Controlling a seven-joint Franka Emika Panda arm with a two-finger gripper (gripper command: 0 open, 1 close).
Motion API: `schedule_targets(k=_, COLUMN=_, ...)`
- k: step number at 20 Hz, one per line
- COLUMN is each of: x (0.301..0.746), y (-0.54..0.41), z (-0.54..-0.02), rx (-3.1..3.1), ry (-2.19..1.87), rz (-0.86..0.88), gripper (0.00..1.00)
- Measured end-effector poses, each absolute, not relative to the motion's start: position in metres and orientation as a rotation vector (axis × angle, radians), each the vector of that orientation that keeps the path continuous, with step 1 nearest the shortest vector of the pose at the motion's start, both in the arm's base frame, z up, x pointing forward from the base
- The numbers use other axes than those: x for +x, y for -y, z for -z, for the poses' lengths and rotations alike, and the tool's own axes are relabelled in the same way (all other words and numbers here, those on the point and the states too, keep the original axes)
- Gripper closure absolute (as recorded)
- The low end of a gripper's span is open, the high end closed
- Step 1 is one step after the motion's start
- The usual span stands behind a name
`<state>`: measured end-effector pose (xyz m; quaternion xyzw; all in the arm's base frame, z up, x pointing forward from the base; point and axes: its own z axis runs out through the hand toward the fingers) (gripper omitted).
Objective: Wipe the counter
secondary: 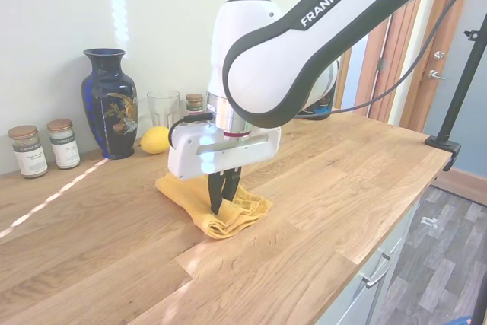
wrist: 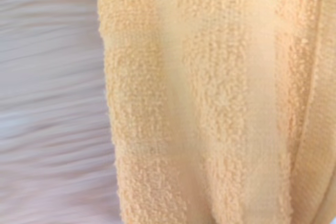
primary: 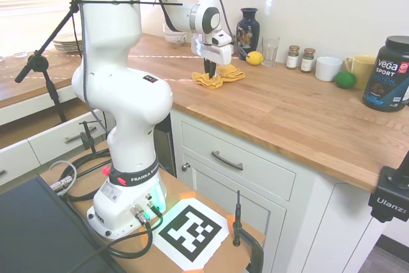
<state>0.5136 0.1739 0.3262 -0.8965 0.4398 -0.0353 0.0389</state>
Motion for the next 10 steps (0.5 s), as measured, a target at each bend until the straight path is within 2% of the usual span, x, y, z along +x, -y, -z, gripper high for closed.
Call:
schedule_targets(k=6, x=0.506, y=-0.25, z=-0.327, rx=-2.826, ry=-1.274, rz=0.13, gripper=1.0)
schedule_targets(k=10, x=0.504, y=-0.265, z=-0.328, rx=-2.851, ry=-1.256, rz=0.129, gripper=1.0)
